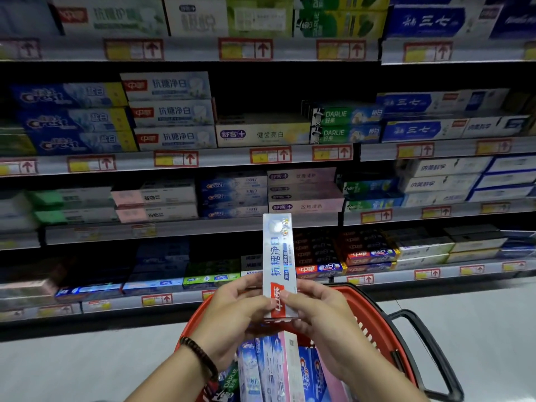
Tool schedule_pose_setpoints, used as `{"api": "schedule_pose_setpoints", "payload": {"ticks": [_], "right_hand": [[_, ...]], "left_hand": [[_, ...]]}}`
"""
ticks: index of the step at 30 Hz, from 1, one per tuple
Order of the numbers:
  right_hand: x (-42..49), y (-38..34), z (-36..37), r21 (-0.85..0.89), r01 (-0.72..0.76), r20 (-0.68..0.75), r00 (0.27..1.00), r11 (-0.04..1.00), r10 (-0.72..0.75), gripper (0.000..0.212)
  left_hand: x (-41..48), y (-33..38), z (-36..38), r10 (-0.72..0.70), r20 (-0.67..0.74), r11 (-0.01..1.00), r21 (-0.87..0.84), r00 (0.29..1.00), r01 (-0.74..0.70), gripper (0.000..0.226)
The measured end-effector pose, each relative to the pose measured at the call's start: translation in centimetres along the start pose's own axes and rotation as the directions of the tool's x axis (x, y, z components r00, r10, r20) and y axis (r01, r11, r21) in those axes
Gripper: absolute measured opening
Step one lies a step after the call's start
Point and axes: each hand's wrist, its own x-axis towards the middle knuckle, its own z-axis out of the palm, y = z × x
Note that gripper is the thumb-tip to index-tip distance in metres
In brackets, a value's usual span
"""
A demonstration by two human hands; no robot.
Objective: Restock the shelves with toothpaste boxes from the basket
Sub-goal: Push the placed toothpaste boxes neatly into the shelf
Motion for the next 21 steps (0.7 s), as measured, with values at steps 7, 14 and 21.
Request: {"api": "schedule_pose_setpoints", "payload": {"ticks": [7, 14, 21], "right_hand": [[0.6, -0.9, 0.2, 0.060, 0.065, -0.098, 0.993, 0.996, -0.059, 0.061], [1.3, -2.2, -0.6, 0.029, 0.169, -0.144, 0.976, 0.985, -0.163, 0.073], [2.1, -2.4, -1.5, 0.003, 0.180, -0.194, 0.965, 0.984, -0.176, 0.065]], "left_hand": [[-0.5, 0.2, -0.9, -0.008, -0.023, 0.999, 0.040, 1.000, 0.009, 0.039], [-0.5, 0.1, -1.7, -0.039, -0.006, 0.995, 0.089, 0.999, 0.039, 0.040], [-1.1, 0.7, -2.0, -0.048, 0.020, 0.985, 0.166, 0.999, 0.044, 0.047]]}}
